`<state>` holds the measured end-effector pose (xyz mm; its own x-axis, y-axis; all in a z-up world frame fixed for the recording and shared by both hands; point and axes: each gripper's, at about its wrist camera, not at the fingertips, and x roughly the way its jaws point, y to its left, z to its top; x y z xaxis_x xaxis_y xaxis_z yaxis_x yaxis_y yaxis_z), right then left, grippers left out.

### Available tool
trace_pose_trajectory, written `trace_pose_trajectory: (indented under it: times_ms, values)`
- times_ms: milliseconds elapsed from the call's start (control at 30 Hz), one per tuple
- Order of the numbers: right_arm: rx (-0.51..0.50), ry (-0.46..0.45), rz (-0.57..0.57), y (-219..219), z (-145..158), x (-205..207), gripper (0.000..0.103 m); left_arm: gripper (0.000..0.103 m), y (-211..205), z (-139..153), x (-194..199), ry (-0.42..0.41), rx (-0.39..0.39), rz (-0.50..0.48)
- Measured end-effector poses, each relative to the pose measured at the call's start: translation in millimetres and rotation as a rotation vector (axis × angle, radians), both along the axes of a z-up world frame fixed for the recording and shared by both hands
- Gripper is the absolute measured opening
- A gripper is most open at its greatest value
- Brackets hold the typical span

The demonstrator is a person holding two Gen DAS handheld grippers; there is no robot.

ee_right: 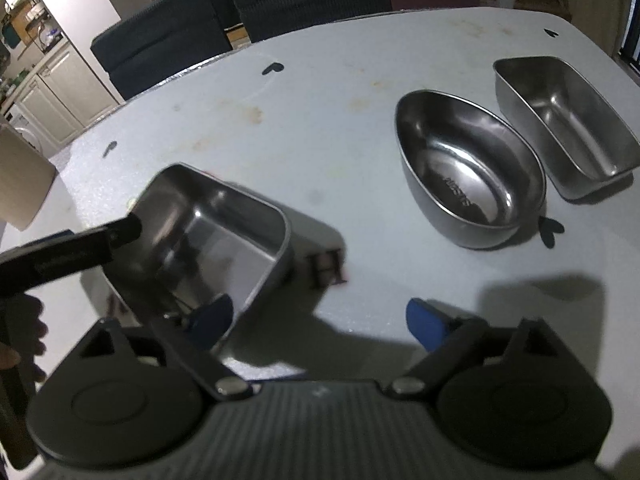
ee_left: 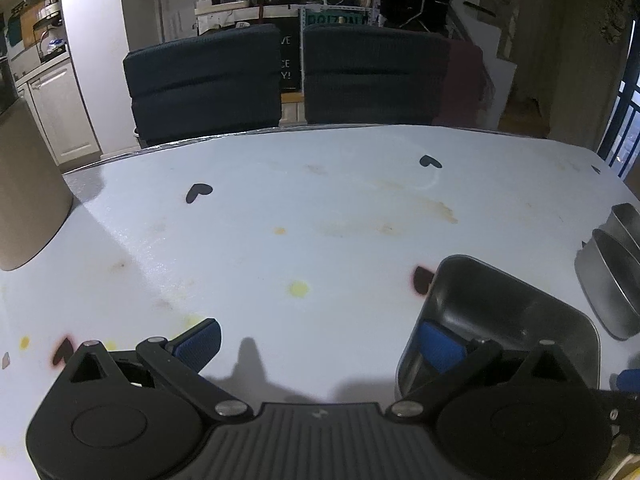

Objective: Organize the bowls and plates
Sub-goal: 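Open both grippers and move them toward the square steel tray, then close both grippers on the square steel tray rim and lift it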

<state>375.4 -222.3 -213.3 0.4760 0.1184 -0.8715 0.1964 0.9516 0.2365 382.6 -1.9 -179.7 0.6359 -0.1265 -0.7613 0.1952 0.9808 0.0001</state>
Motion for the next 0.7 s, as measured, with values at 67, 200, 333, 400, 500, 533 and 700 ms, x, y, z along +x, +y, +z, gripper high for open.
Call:
trace_pose_trajectory:
  times_ms: [67,200,333,400,500,533,700]
  values:
    - [0.005,-0.001,-0.004,-3,0,1,0.094,0.103,0,0,-1,0.001,0.004,-0.009]
    - [0.003,-0.013,-0.026,-12,-1,2,0.091,0.102,0,2,-4,0.018,0.022,-0.022]
    - [0.012,-0.032,-0.034,-18,0,10,0.082,0.084,8,3,-5,0.071,-0.074,-0.025]
    - [0.019,-0.040,-0.026,-18,0,13,0.075,0.069,10,3,-5,0.092,-0.122,-0.026]
    - [0.029,-0.054,0.001,-13,0,17,0.058,0.048,7,4,-6,0.110,-0.171,-0.045]
    - [0.031,-0.059,0.015,-10,1,18,0.049,0.044,6,5,-7,0.115,-0.184,-0.051]
    - [0.051,-0.078,0.084,-1,5,20,0.013,0.006,0,4,-7,0.151,-0.248,-0.077]
